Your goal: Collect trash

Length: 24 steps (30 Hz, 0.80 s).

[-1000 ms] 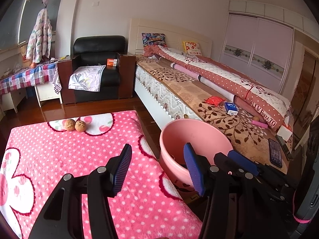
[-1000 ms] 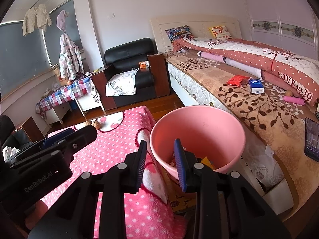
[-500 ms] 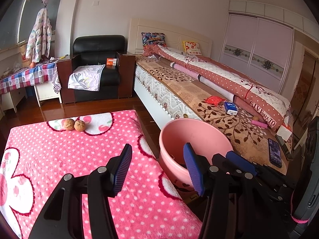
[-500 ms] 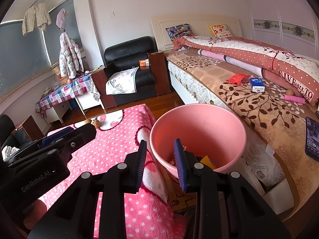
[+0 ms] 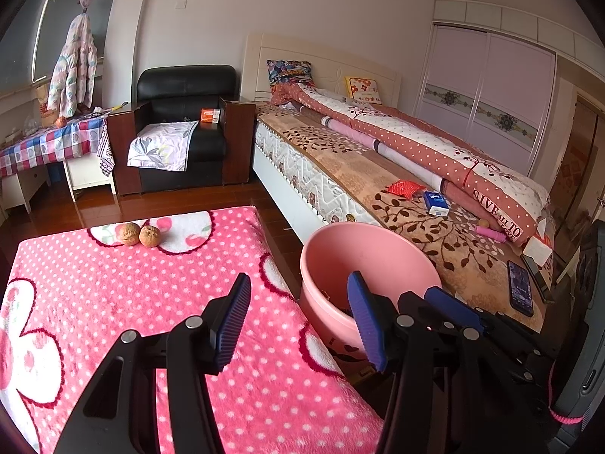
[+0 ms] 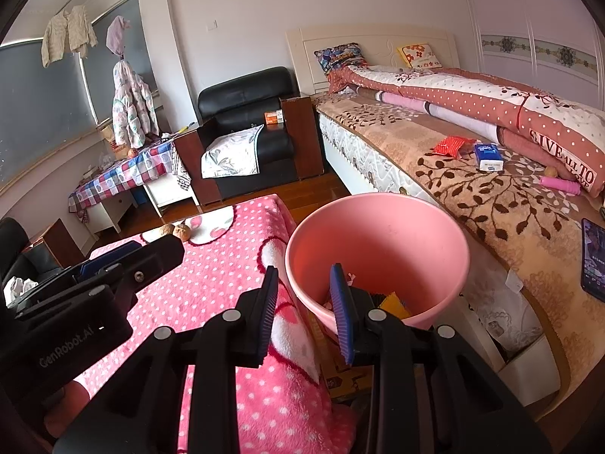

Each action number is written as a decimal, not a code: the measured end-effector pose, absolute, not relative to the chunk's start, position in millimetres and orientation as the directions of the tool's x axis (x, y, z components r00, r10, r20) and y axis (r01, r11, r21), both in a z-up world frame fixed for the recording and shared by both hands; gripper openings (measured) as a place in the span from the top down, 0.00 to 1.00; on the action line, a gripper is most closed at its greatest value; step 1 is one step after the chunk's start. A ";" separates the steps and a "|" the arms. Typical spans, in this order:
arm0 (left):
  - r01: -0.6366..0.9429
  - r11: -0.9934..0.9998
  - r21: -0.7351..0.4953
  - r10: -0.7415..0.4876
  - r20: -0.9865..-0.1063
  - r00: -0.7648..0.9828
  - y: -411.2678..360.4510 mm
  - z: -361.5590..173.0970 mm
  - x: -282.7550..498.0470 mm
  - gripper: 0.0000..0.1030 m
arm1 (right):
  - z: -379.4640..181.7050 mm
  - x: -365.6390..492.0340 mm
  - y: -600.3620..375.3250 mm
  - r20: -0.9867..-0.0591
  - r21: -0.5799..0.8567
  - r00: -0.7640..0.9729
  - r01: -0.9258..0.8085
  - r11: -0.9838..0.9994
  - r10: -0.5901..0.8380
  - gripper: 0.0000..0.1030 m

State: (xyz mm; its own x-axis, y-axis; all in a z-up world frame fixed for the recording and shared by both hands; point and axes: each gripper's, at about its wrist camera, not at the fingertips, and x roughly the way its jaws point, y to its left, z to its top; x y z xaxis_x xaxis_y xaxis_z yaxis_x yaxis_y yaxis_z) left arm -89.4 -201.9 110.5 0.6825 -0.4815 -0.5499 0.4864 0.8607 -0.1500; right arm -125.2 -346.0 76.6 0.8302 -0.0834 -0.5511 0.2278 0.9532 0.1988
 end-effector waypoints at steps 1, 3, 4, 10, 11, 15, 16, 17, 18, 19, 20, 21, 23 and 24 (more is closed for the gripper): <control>0.486 0.861 -0.150 -0.481 -0.550 0.683 -201.8 110.5 -89.5 0.49 | 76.8 -125.2 -346.1 -0.551 0.199 0.830 0.228 0.953 -0.084 0.72; 0.487 0.861 -0.150 -0.482 -0.550 0.682 -201.8 110.5 -89.4 0.49 | 76.8 -125.2 -346.0 -0.552 0.200 0.830 0.228 0.953 -0.083 0.72; 0.487 0.860 -0.150 -0.482 -0.550 0.682 -201.9 110.5 -89.4 0.49 | 76.2 -125.7 -345.4 -0.552 0.200 0.829 0.228 0.953 -0.083 0.72; 0.486 0.861 -0.150 -0.481 -0.550 0.682 -202.0 110.4 -89.3 0.49 | 76.6 -125.3 -346.2 -0.553 0.200 0.829 0.229 0.953 -0.083 0.72; 0.486 0.861 -0.150 -0.481 -0.550 0.682 -202.1 110.5 -89.3 0.49 | 76.4 -125.4 -346.0 -0.553 0.200 0.829 0.229 0.953 -0.083 0.72; 0.486 0.861 -0.150 -0.482 -0.551 0.682 -202.0 110.6 -88.9 0.49 | 76.8 -125.1 -346.3 -0.553 0.200 0.829 0.228 0.953 -0.082 0.72; 0.487 0.861 -0.150 -0.482 -0.551 0.681 -202.6 110.1 -89.8 0.49 | 76.3 -125.7 -345.8 -0.554 0.201 0.828 0.229 0.953 -0.082 0.72; 0.486 0.861 -0.151 -0.482 -0.551 0.681 -202.7 110.1 -89.8 0.49 | 76.3 -125.7 -345.8 -0.555 0.201 0.828 0.229 0.952 -0.082 0.72; 0.487 0.860 -0.152 -0.483 -0.552 0.680 -202.8 109.8 -90.5 0.49 | 75.3 -125.8 -345.3 -0.555 0.201 0.828 0.229 0.952 -0.082 0.72; 0.487 0.860 -0.152 -0.483 -0.552 0.680 -203.3 109.2 -92.5 0.49 | 74.0 -126.3 -345.1 -0.555 0.202 0.828 0.229 0.952 -0.081 0.72; 0.487 0.860 -0.152 -0.483 -0.552 0.680 -203.3 109.1 -92.8 0.49 | 73.1 -127.6 -343.9 -0.556 0.203 0.827 0.229 0.952 -0.081 0.72; 0.487 0.860 -0.152 -0.483 -0.552 0.680 -203.3 109.2 -92.5 0.49 | 74.1 -126.3 -345.0 -0.556 0.201 0.827 0.229 0.952 -0.081 0.72; 0.487 0.860 -0.152 -0.483 -0.552 0.680 -203.3 109.1 -92.9 0.49 | 73.5 -127.5 -344.1 -0.556 0.201 0.827 0.230 0.952 -0.082 0.72; 0.487 0.860 -0.153 -0.483 -0.553 0.679 -203.2 109.2 -92.5 0.49 | 74.4 -126.1 -345.1 -0.556 0.201 0.827 0.230 0.952 -0.082 0.72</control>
State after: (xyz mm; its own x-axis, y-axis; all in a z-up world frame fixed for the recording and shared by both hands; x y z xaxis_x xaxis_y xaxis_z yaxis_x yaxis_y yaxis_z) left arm -92.5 -203.2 109.2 0.6792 -0.4832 -0.5525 0.4872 0.8598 -0.1530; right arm -126.1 -345.1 74.4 0.8273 -0.0822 -0.5558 0.2297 0.9523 0.2011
